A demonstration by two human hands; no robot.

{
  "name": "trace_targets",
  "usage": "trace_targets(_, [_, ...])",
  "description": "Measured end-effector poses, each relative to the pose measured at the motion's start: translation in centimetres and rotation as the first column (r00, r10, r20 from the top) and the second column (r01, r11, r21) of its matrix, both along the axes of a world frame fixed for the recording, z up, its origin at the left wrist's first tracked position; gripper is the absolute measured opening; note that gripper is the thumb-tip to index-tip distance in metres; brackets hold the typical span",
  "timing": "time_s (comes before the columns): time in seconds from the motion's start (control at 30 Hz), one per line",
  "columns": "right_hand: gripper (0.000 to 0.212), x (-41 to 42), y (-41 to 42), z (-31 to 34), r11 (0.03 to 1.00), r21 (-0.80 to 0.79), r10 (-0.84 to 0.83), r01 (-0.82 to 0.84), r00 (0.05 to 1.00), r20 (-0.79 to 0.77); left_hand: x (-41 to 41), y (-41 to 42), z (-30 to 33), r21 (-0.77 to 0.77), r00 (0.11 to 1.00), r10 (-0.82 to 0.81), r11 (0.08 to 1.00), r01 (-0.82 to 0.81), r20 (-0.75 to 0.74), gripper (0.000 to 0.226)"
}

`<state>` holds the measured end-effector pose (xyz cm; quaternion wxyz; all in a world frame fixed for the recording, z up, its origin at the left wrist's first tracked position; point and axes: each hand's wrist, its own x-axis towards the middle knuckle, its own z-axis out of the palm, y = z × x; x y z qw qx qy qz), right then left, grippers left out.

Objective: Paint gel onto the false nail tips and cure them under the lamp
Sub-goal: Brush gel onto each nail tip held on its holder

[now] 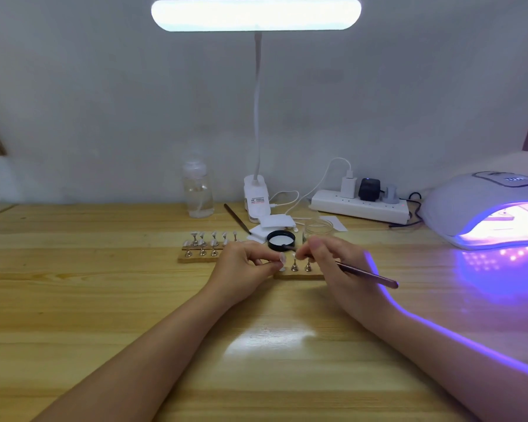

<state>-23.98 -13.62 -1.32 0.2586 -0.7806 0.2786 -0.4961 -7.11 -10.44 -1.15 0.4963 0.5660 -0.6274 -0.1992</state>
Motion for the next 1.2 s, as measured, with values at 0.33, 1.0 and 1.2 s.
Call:
trace_targets(0.33, [0.043, 0.16, -0.22, -0.11, 0.990, -0.124, -0.065, 0.061, 0.998, -0.028, -0.08, 0.03, 0.04, 0.015, 1.000, 0.014, 1.000, -0.014, 0.017, 0.021])
trace_targets(1.0, [0.040, 0.25, -0.02, 0.00, 1.000, -0.013, -0.018, 0.019, 1.000, 0.025, -0.04, -0.06, -0.02, 0.006, 1.000, 0.001, 1.000, -0.002, 0.012, 0.015])
trace_targets(1.2, [0.038, 0.04, 0.14, 0.01, 1.000, -0.019, -0.001, 0.003, 0.998, 0.068, 0.02, -0.01, 0.00, -0.015, 1.000, -0.012, 1.000, 0.012, -0.010, 0.022])
